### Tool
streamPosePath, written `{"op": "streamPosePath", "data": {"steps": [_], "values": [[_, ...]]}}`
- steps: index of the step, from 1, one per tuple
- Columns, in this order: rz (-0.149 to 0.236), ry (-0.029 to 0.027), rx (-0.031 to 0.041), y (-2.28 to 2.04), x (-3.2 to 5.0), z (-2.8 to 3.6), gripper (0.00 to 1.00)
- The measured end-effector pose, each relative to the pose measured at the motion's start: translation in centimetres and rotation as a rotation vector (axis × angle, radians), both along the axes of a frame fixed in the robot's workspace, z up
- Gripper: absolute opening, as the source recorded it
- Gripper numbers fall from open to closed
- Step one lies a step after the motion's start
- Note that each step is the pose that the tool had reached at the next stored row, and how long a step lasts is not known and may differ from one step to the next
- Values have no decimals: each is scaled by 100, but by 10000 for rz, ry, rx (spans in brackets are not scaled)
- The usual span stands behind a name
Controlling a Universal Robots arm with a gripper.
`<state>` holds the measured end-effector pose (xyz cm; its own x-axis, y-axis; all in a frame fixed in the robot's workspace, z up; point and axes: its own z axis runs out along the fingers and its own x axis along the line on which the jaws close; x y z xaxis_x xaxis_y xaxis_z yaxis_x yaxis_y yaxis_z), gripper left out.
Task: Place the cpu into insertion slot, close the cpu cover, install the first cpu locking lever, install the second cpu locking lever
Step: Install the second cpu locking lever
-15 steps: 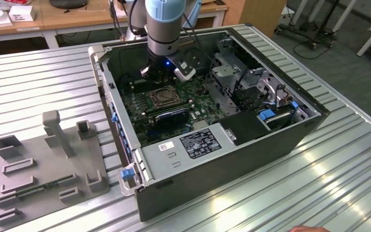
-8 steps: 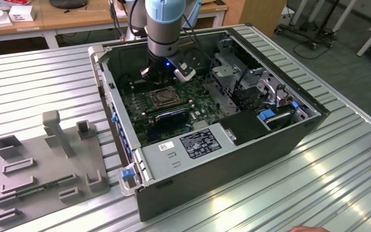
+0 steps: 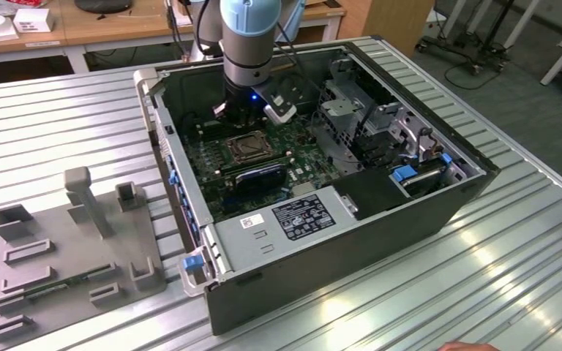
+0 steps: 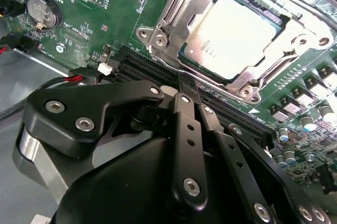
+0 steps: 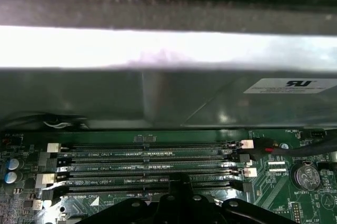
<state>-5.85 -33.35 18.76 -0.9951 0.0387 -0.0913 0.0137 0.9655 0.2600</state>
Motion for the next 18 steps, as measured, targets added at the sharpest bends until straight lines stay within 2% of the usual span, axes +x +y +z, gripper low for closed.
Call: {"op": "streamPosePath", "data": {"steps": [6,10,11,12,18], "values": [[6,40,-18,0,22,-2,11],[35,127,11,-3,39,2,11],[44,103,37,-3,-40,3,11],[42,121,38,-3,-54,5,11],[32,118,43,-2,-58,3,11]]}}
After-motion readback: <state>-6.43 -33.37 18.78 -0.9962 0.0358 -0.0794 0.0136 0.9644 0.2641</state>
